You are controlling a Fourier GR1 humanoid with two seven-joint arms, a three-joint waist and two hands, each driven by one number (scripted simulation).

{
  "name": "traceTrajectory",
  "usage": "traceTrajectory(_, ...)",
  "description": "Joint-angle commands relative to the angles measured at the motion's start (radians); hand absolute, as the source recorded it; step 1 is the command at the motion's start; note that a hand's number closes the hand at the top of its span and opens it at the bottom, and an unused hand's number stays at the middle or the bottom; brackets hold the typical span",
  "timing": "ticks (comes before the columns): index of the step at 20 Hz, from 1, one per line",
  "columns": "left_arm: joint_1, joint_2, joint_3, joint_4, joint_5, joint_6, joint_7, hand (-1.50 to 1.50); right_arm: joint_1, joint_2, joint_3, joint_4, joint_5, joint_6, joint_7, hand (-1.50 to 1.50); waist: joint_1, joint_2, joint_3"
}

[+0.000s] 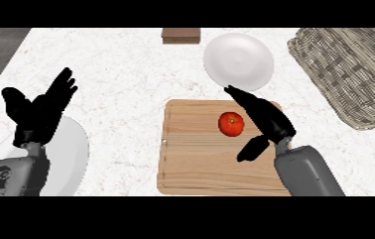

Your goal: Pick the tomato from the cutting board and place it in the basket

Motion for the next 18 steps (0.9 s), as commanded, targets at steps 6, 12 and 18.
traceTrajectory(6,-0.046,-0.025,0.015,0.036,-0.015,-0.008,0.015,0.00,-0.068,0.034,0.009,0.149,0.123,-0.052,-0.046,1.50,0.000,0.001,0.000)
traceTrajectory(12,-0.027,-0.017,0.038,0.059,-0.027,-0.020,-0.031,0.00,-0.055,0.109,0.095,0.133,0.205,-0.050,-0.002,1.50,-0.001,0.000,0.000)
traceTrajectory(18,-0.010,-0.029,0.025,-0.035,-0.026,-0.020,0.044,0.00,-0.025,0.062,0.080,0.173,0.242,-0.053,-0.095,1.50,0.001,0.000,0.000)
